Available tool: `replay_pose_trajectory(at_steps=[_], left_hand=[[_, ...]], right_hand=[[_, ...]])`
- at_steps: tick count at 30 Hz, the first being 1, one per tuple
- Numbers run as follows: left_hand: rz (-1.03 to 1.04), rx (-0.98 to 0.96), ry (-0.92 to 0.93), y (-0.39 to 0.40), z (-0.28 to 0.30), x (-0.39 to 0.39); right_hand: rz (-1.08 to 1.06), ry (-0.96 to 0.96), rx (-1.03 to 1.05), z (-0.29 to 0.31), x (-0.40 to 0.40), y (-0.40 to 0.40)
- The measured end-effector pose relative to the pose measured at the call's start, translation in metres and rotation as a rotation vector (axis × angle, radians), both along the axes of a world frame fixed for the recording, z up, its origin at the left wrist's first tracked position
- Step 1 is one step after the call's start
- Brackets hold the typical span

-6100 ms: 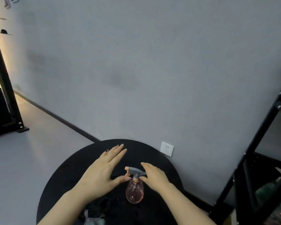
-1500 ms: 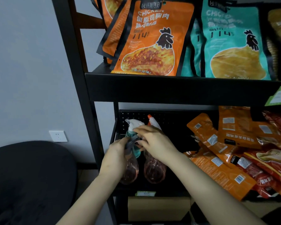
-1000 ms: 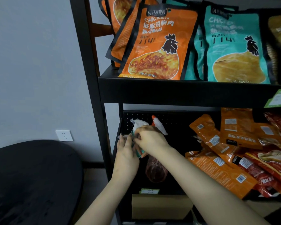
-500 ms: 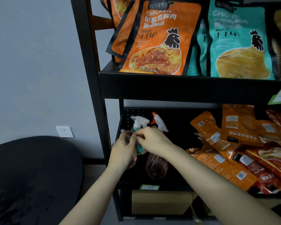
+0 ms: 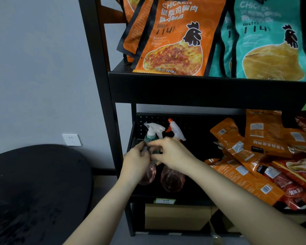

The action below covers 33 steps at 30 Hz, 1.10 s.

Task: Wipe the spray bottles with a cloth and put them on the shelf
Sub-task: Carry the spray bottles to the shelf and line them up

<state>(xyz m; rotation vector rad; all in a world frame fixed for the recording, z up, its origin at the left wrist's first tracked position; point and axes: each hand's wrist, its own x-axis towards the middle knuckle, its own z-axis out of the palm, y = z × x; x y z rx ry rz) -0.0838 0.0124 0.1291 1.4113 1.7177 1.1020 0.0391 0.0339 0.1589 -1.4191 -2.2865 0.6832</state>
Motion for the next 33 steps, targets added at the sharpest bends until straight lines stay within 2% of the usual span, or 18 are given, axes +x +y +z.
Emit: replay_pose_trajectory(at_steps=[3,8,15,19,24,28,33], left_hand=[[-0.020,0.028,0.057,-0.001,0.000,0.001],[-0.011,0.070,0.095,-0.002,-0.004,0.002],[-0.002,0.039,0.076,-0.005,-0.001,0.008],[-0.049,0.063,0.235,-0.006,0.000,0.009],[-0.082,0.160,0.396,-0.003,0.005,0.007],[-0.050,0.081,0.389,0.000,0.001,0.004],[-0.014,0.083,0.423,0.000,-0.004,0.002]], right_hand=[[0.001,-0.080,0.018,-0.001,0.004,0.001],[-0.031,-0.099,0.045,-0.007,0.016,0.004],[-0.095,-0.135,0.047,-0.008,0.050,0.004],[-0.166,-0.163,0.038,-0.014,0.067,0.005],[-0.238,-0.112,-0.015,-0.028,0.082,0.009],[-0.257,-0.028,-0.040,-0.037,0.082,0.008],[-0.252,-0.034,0.018,-0.040,0.076,0.009]])
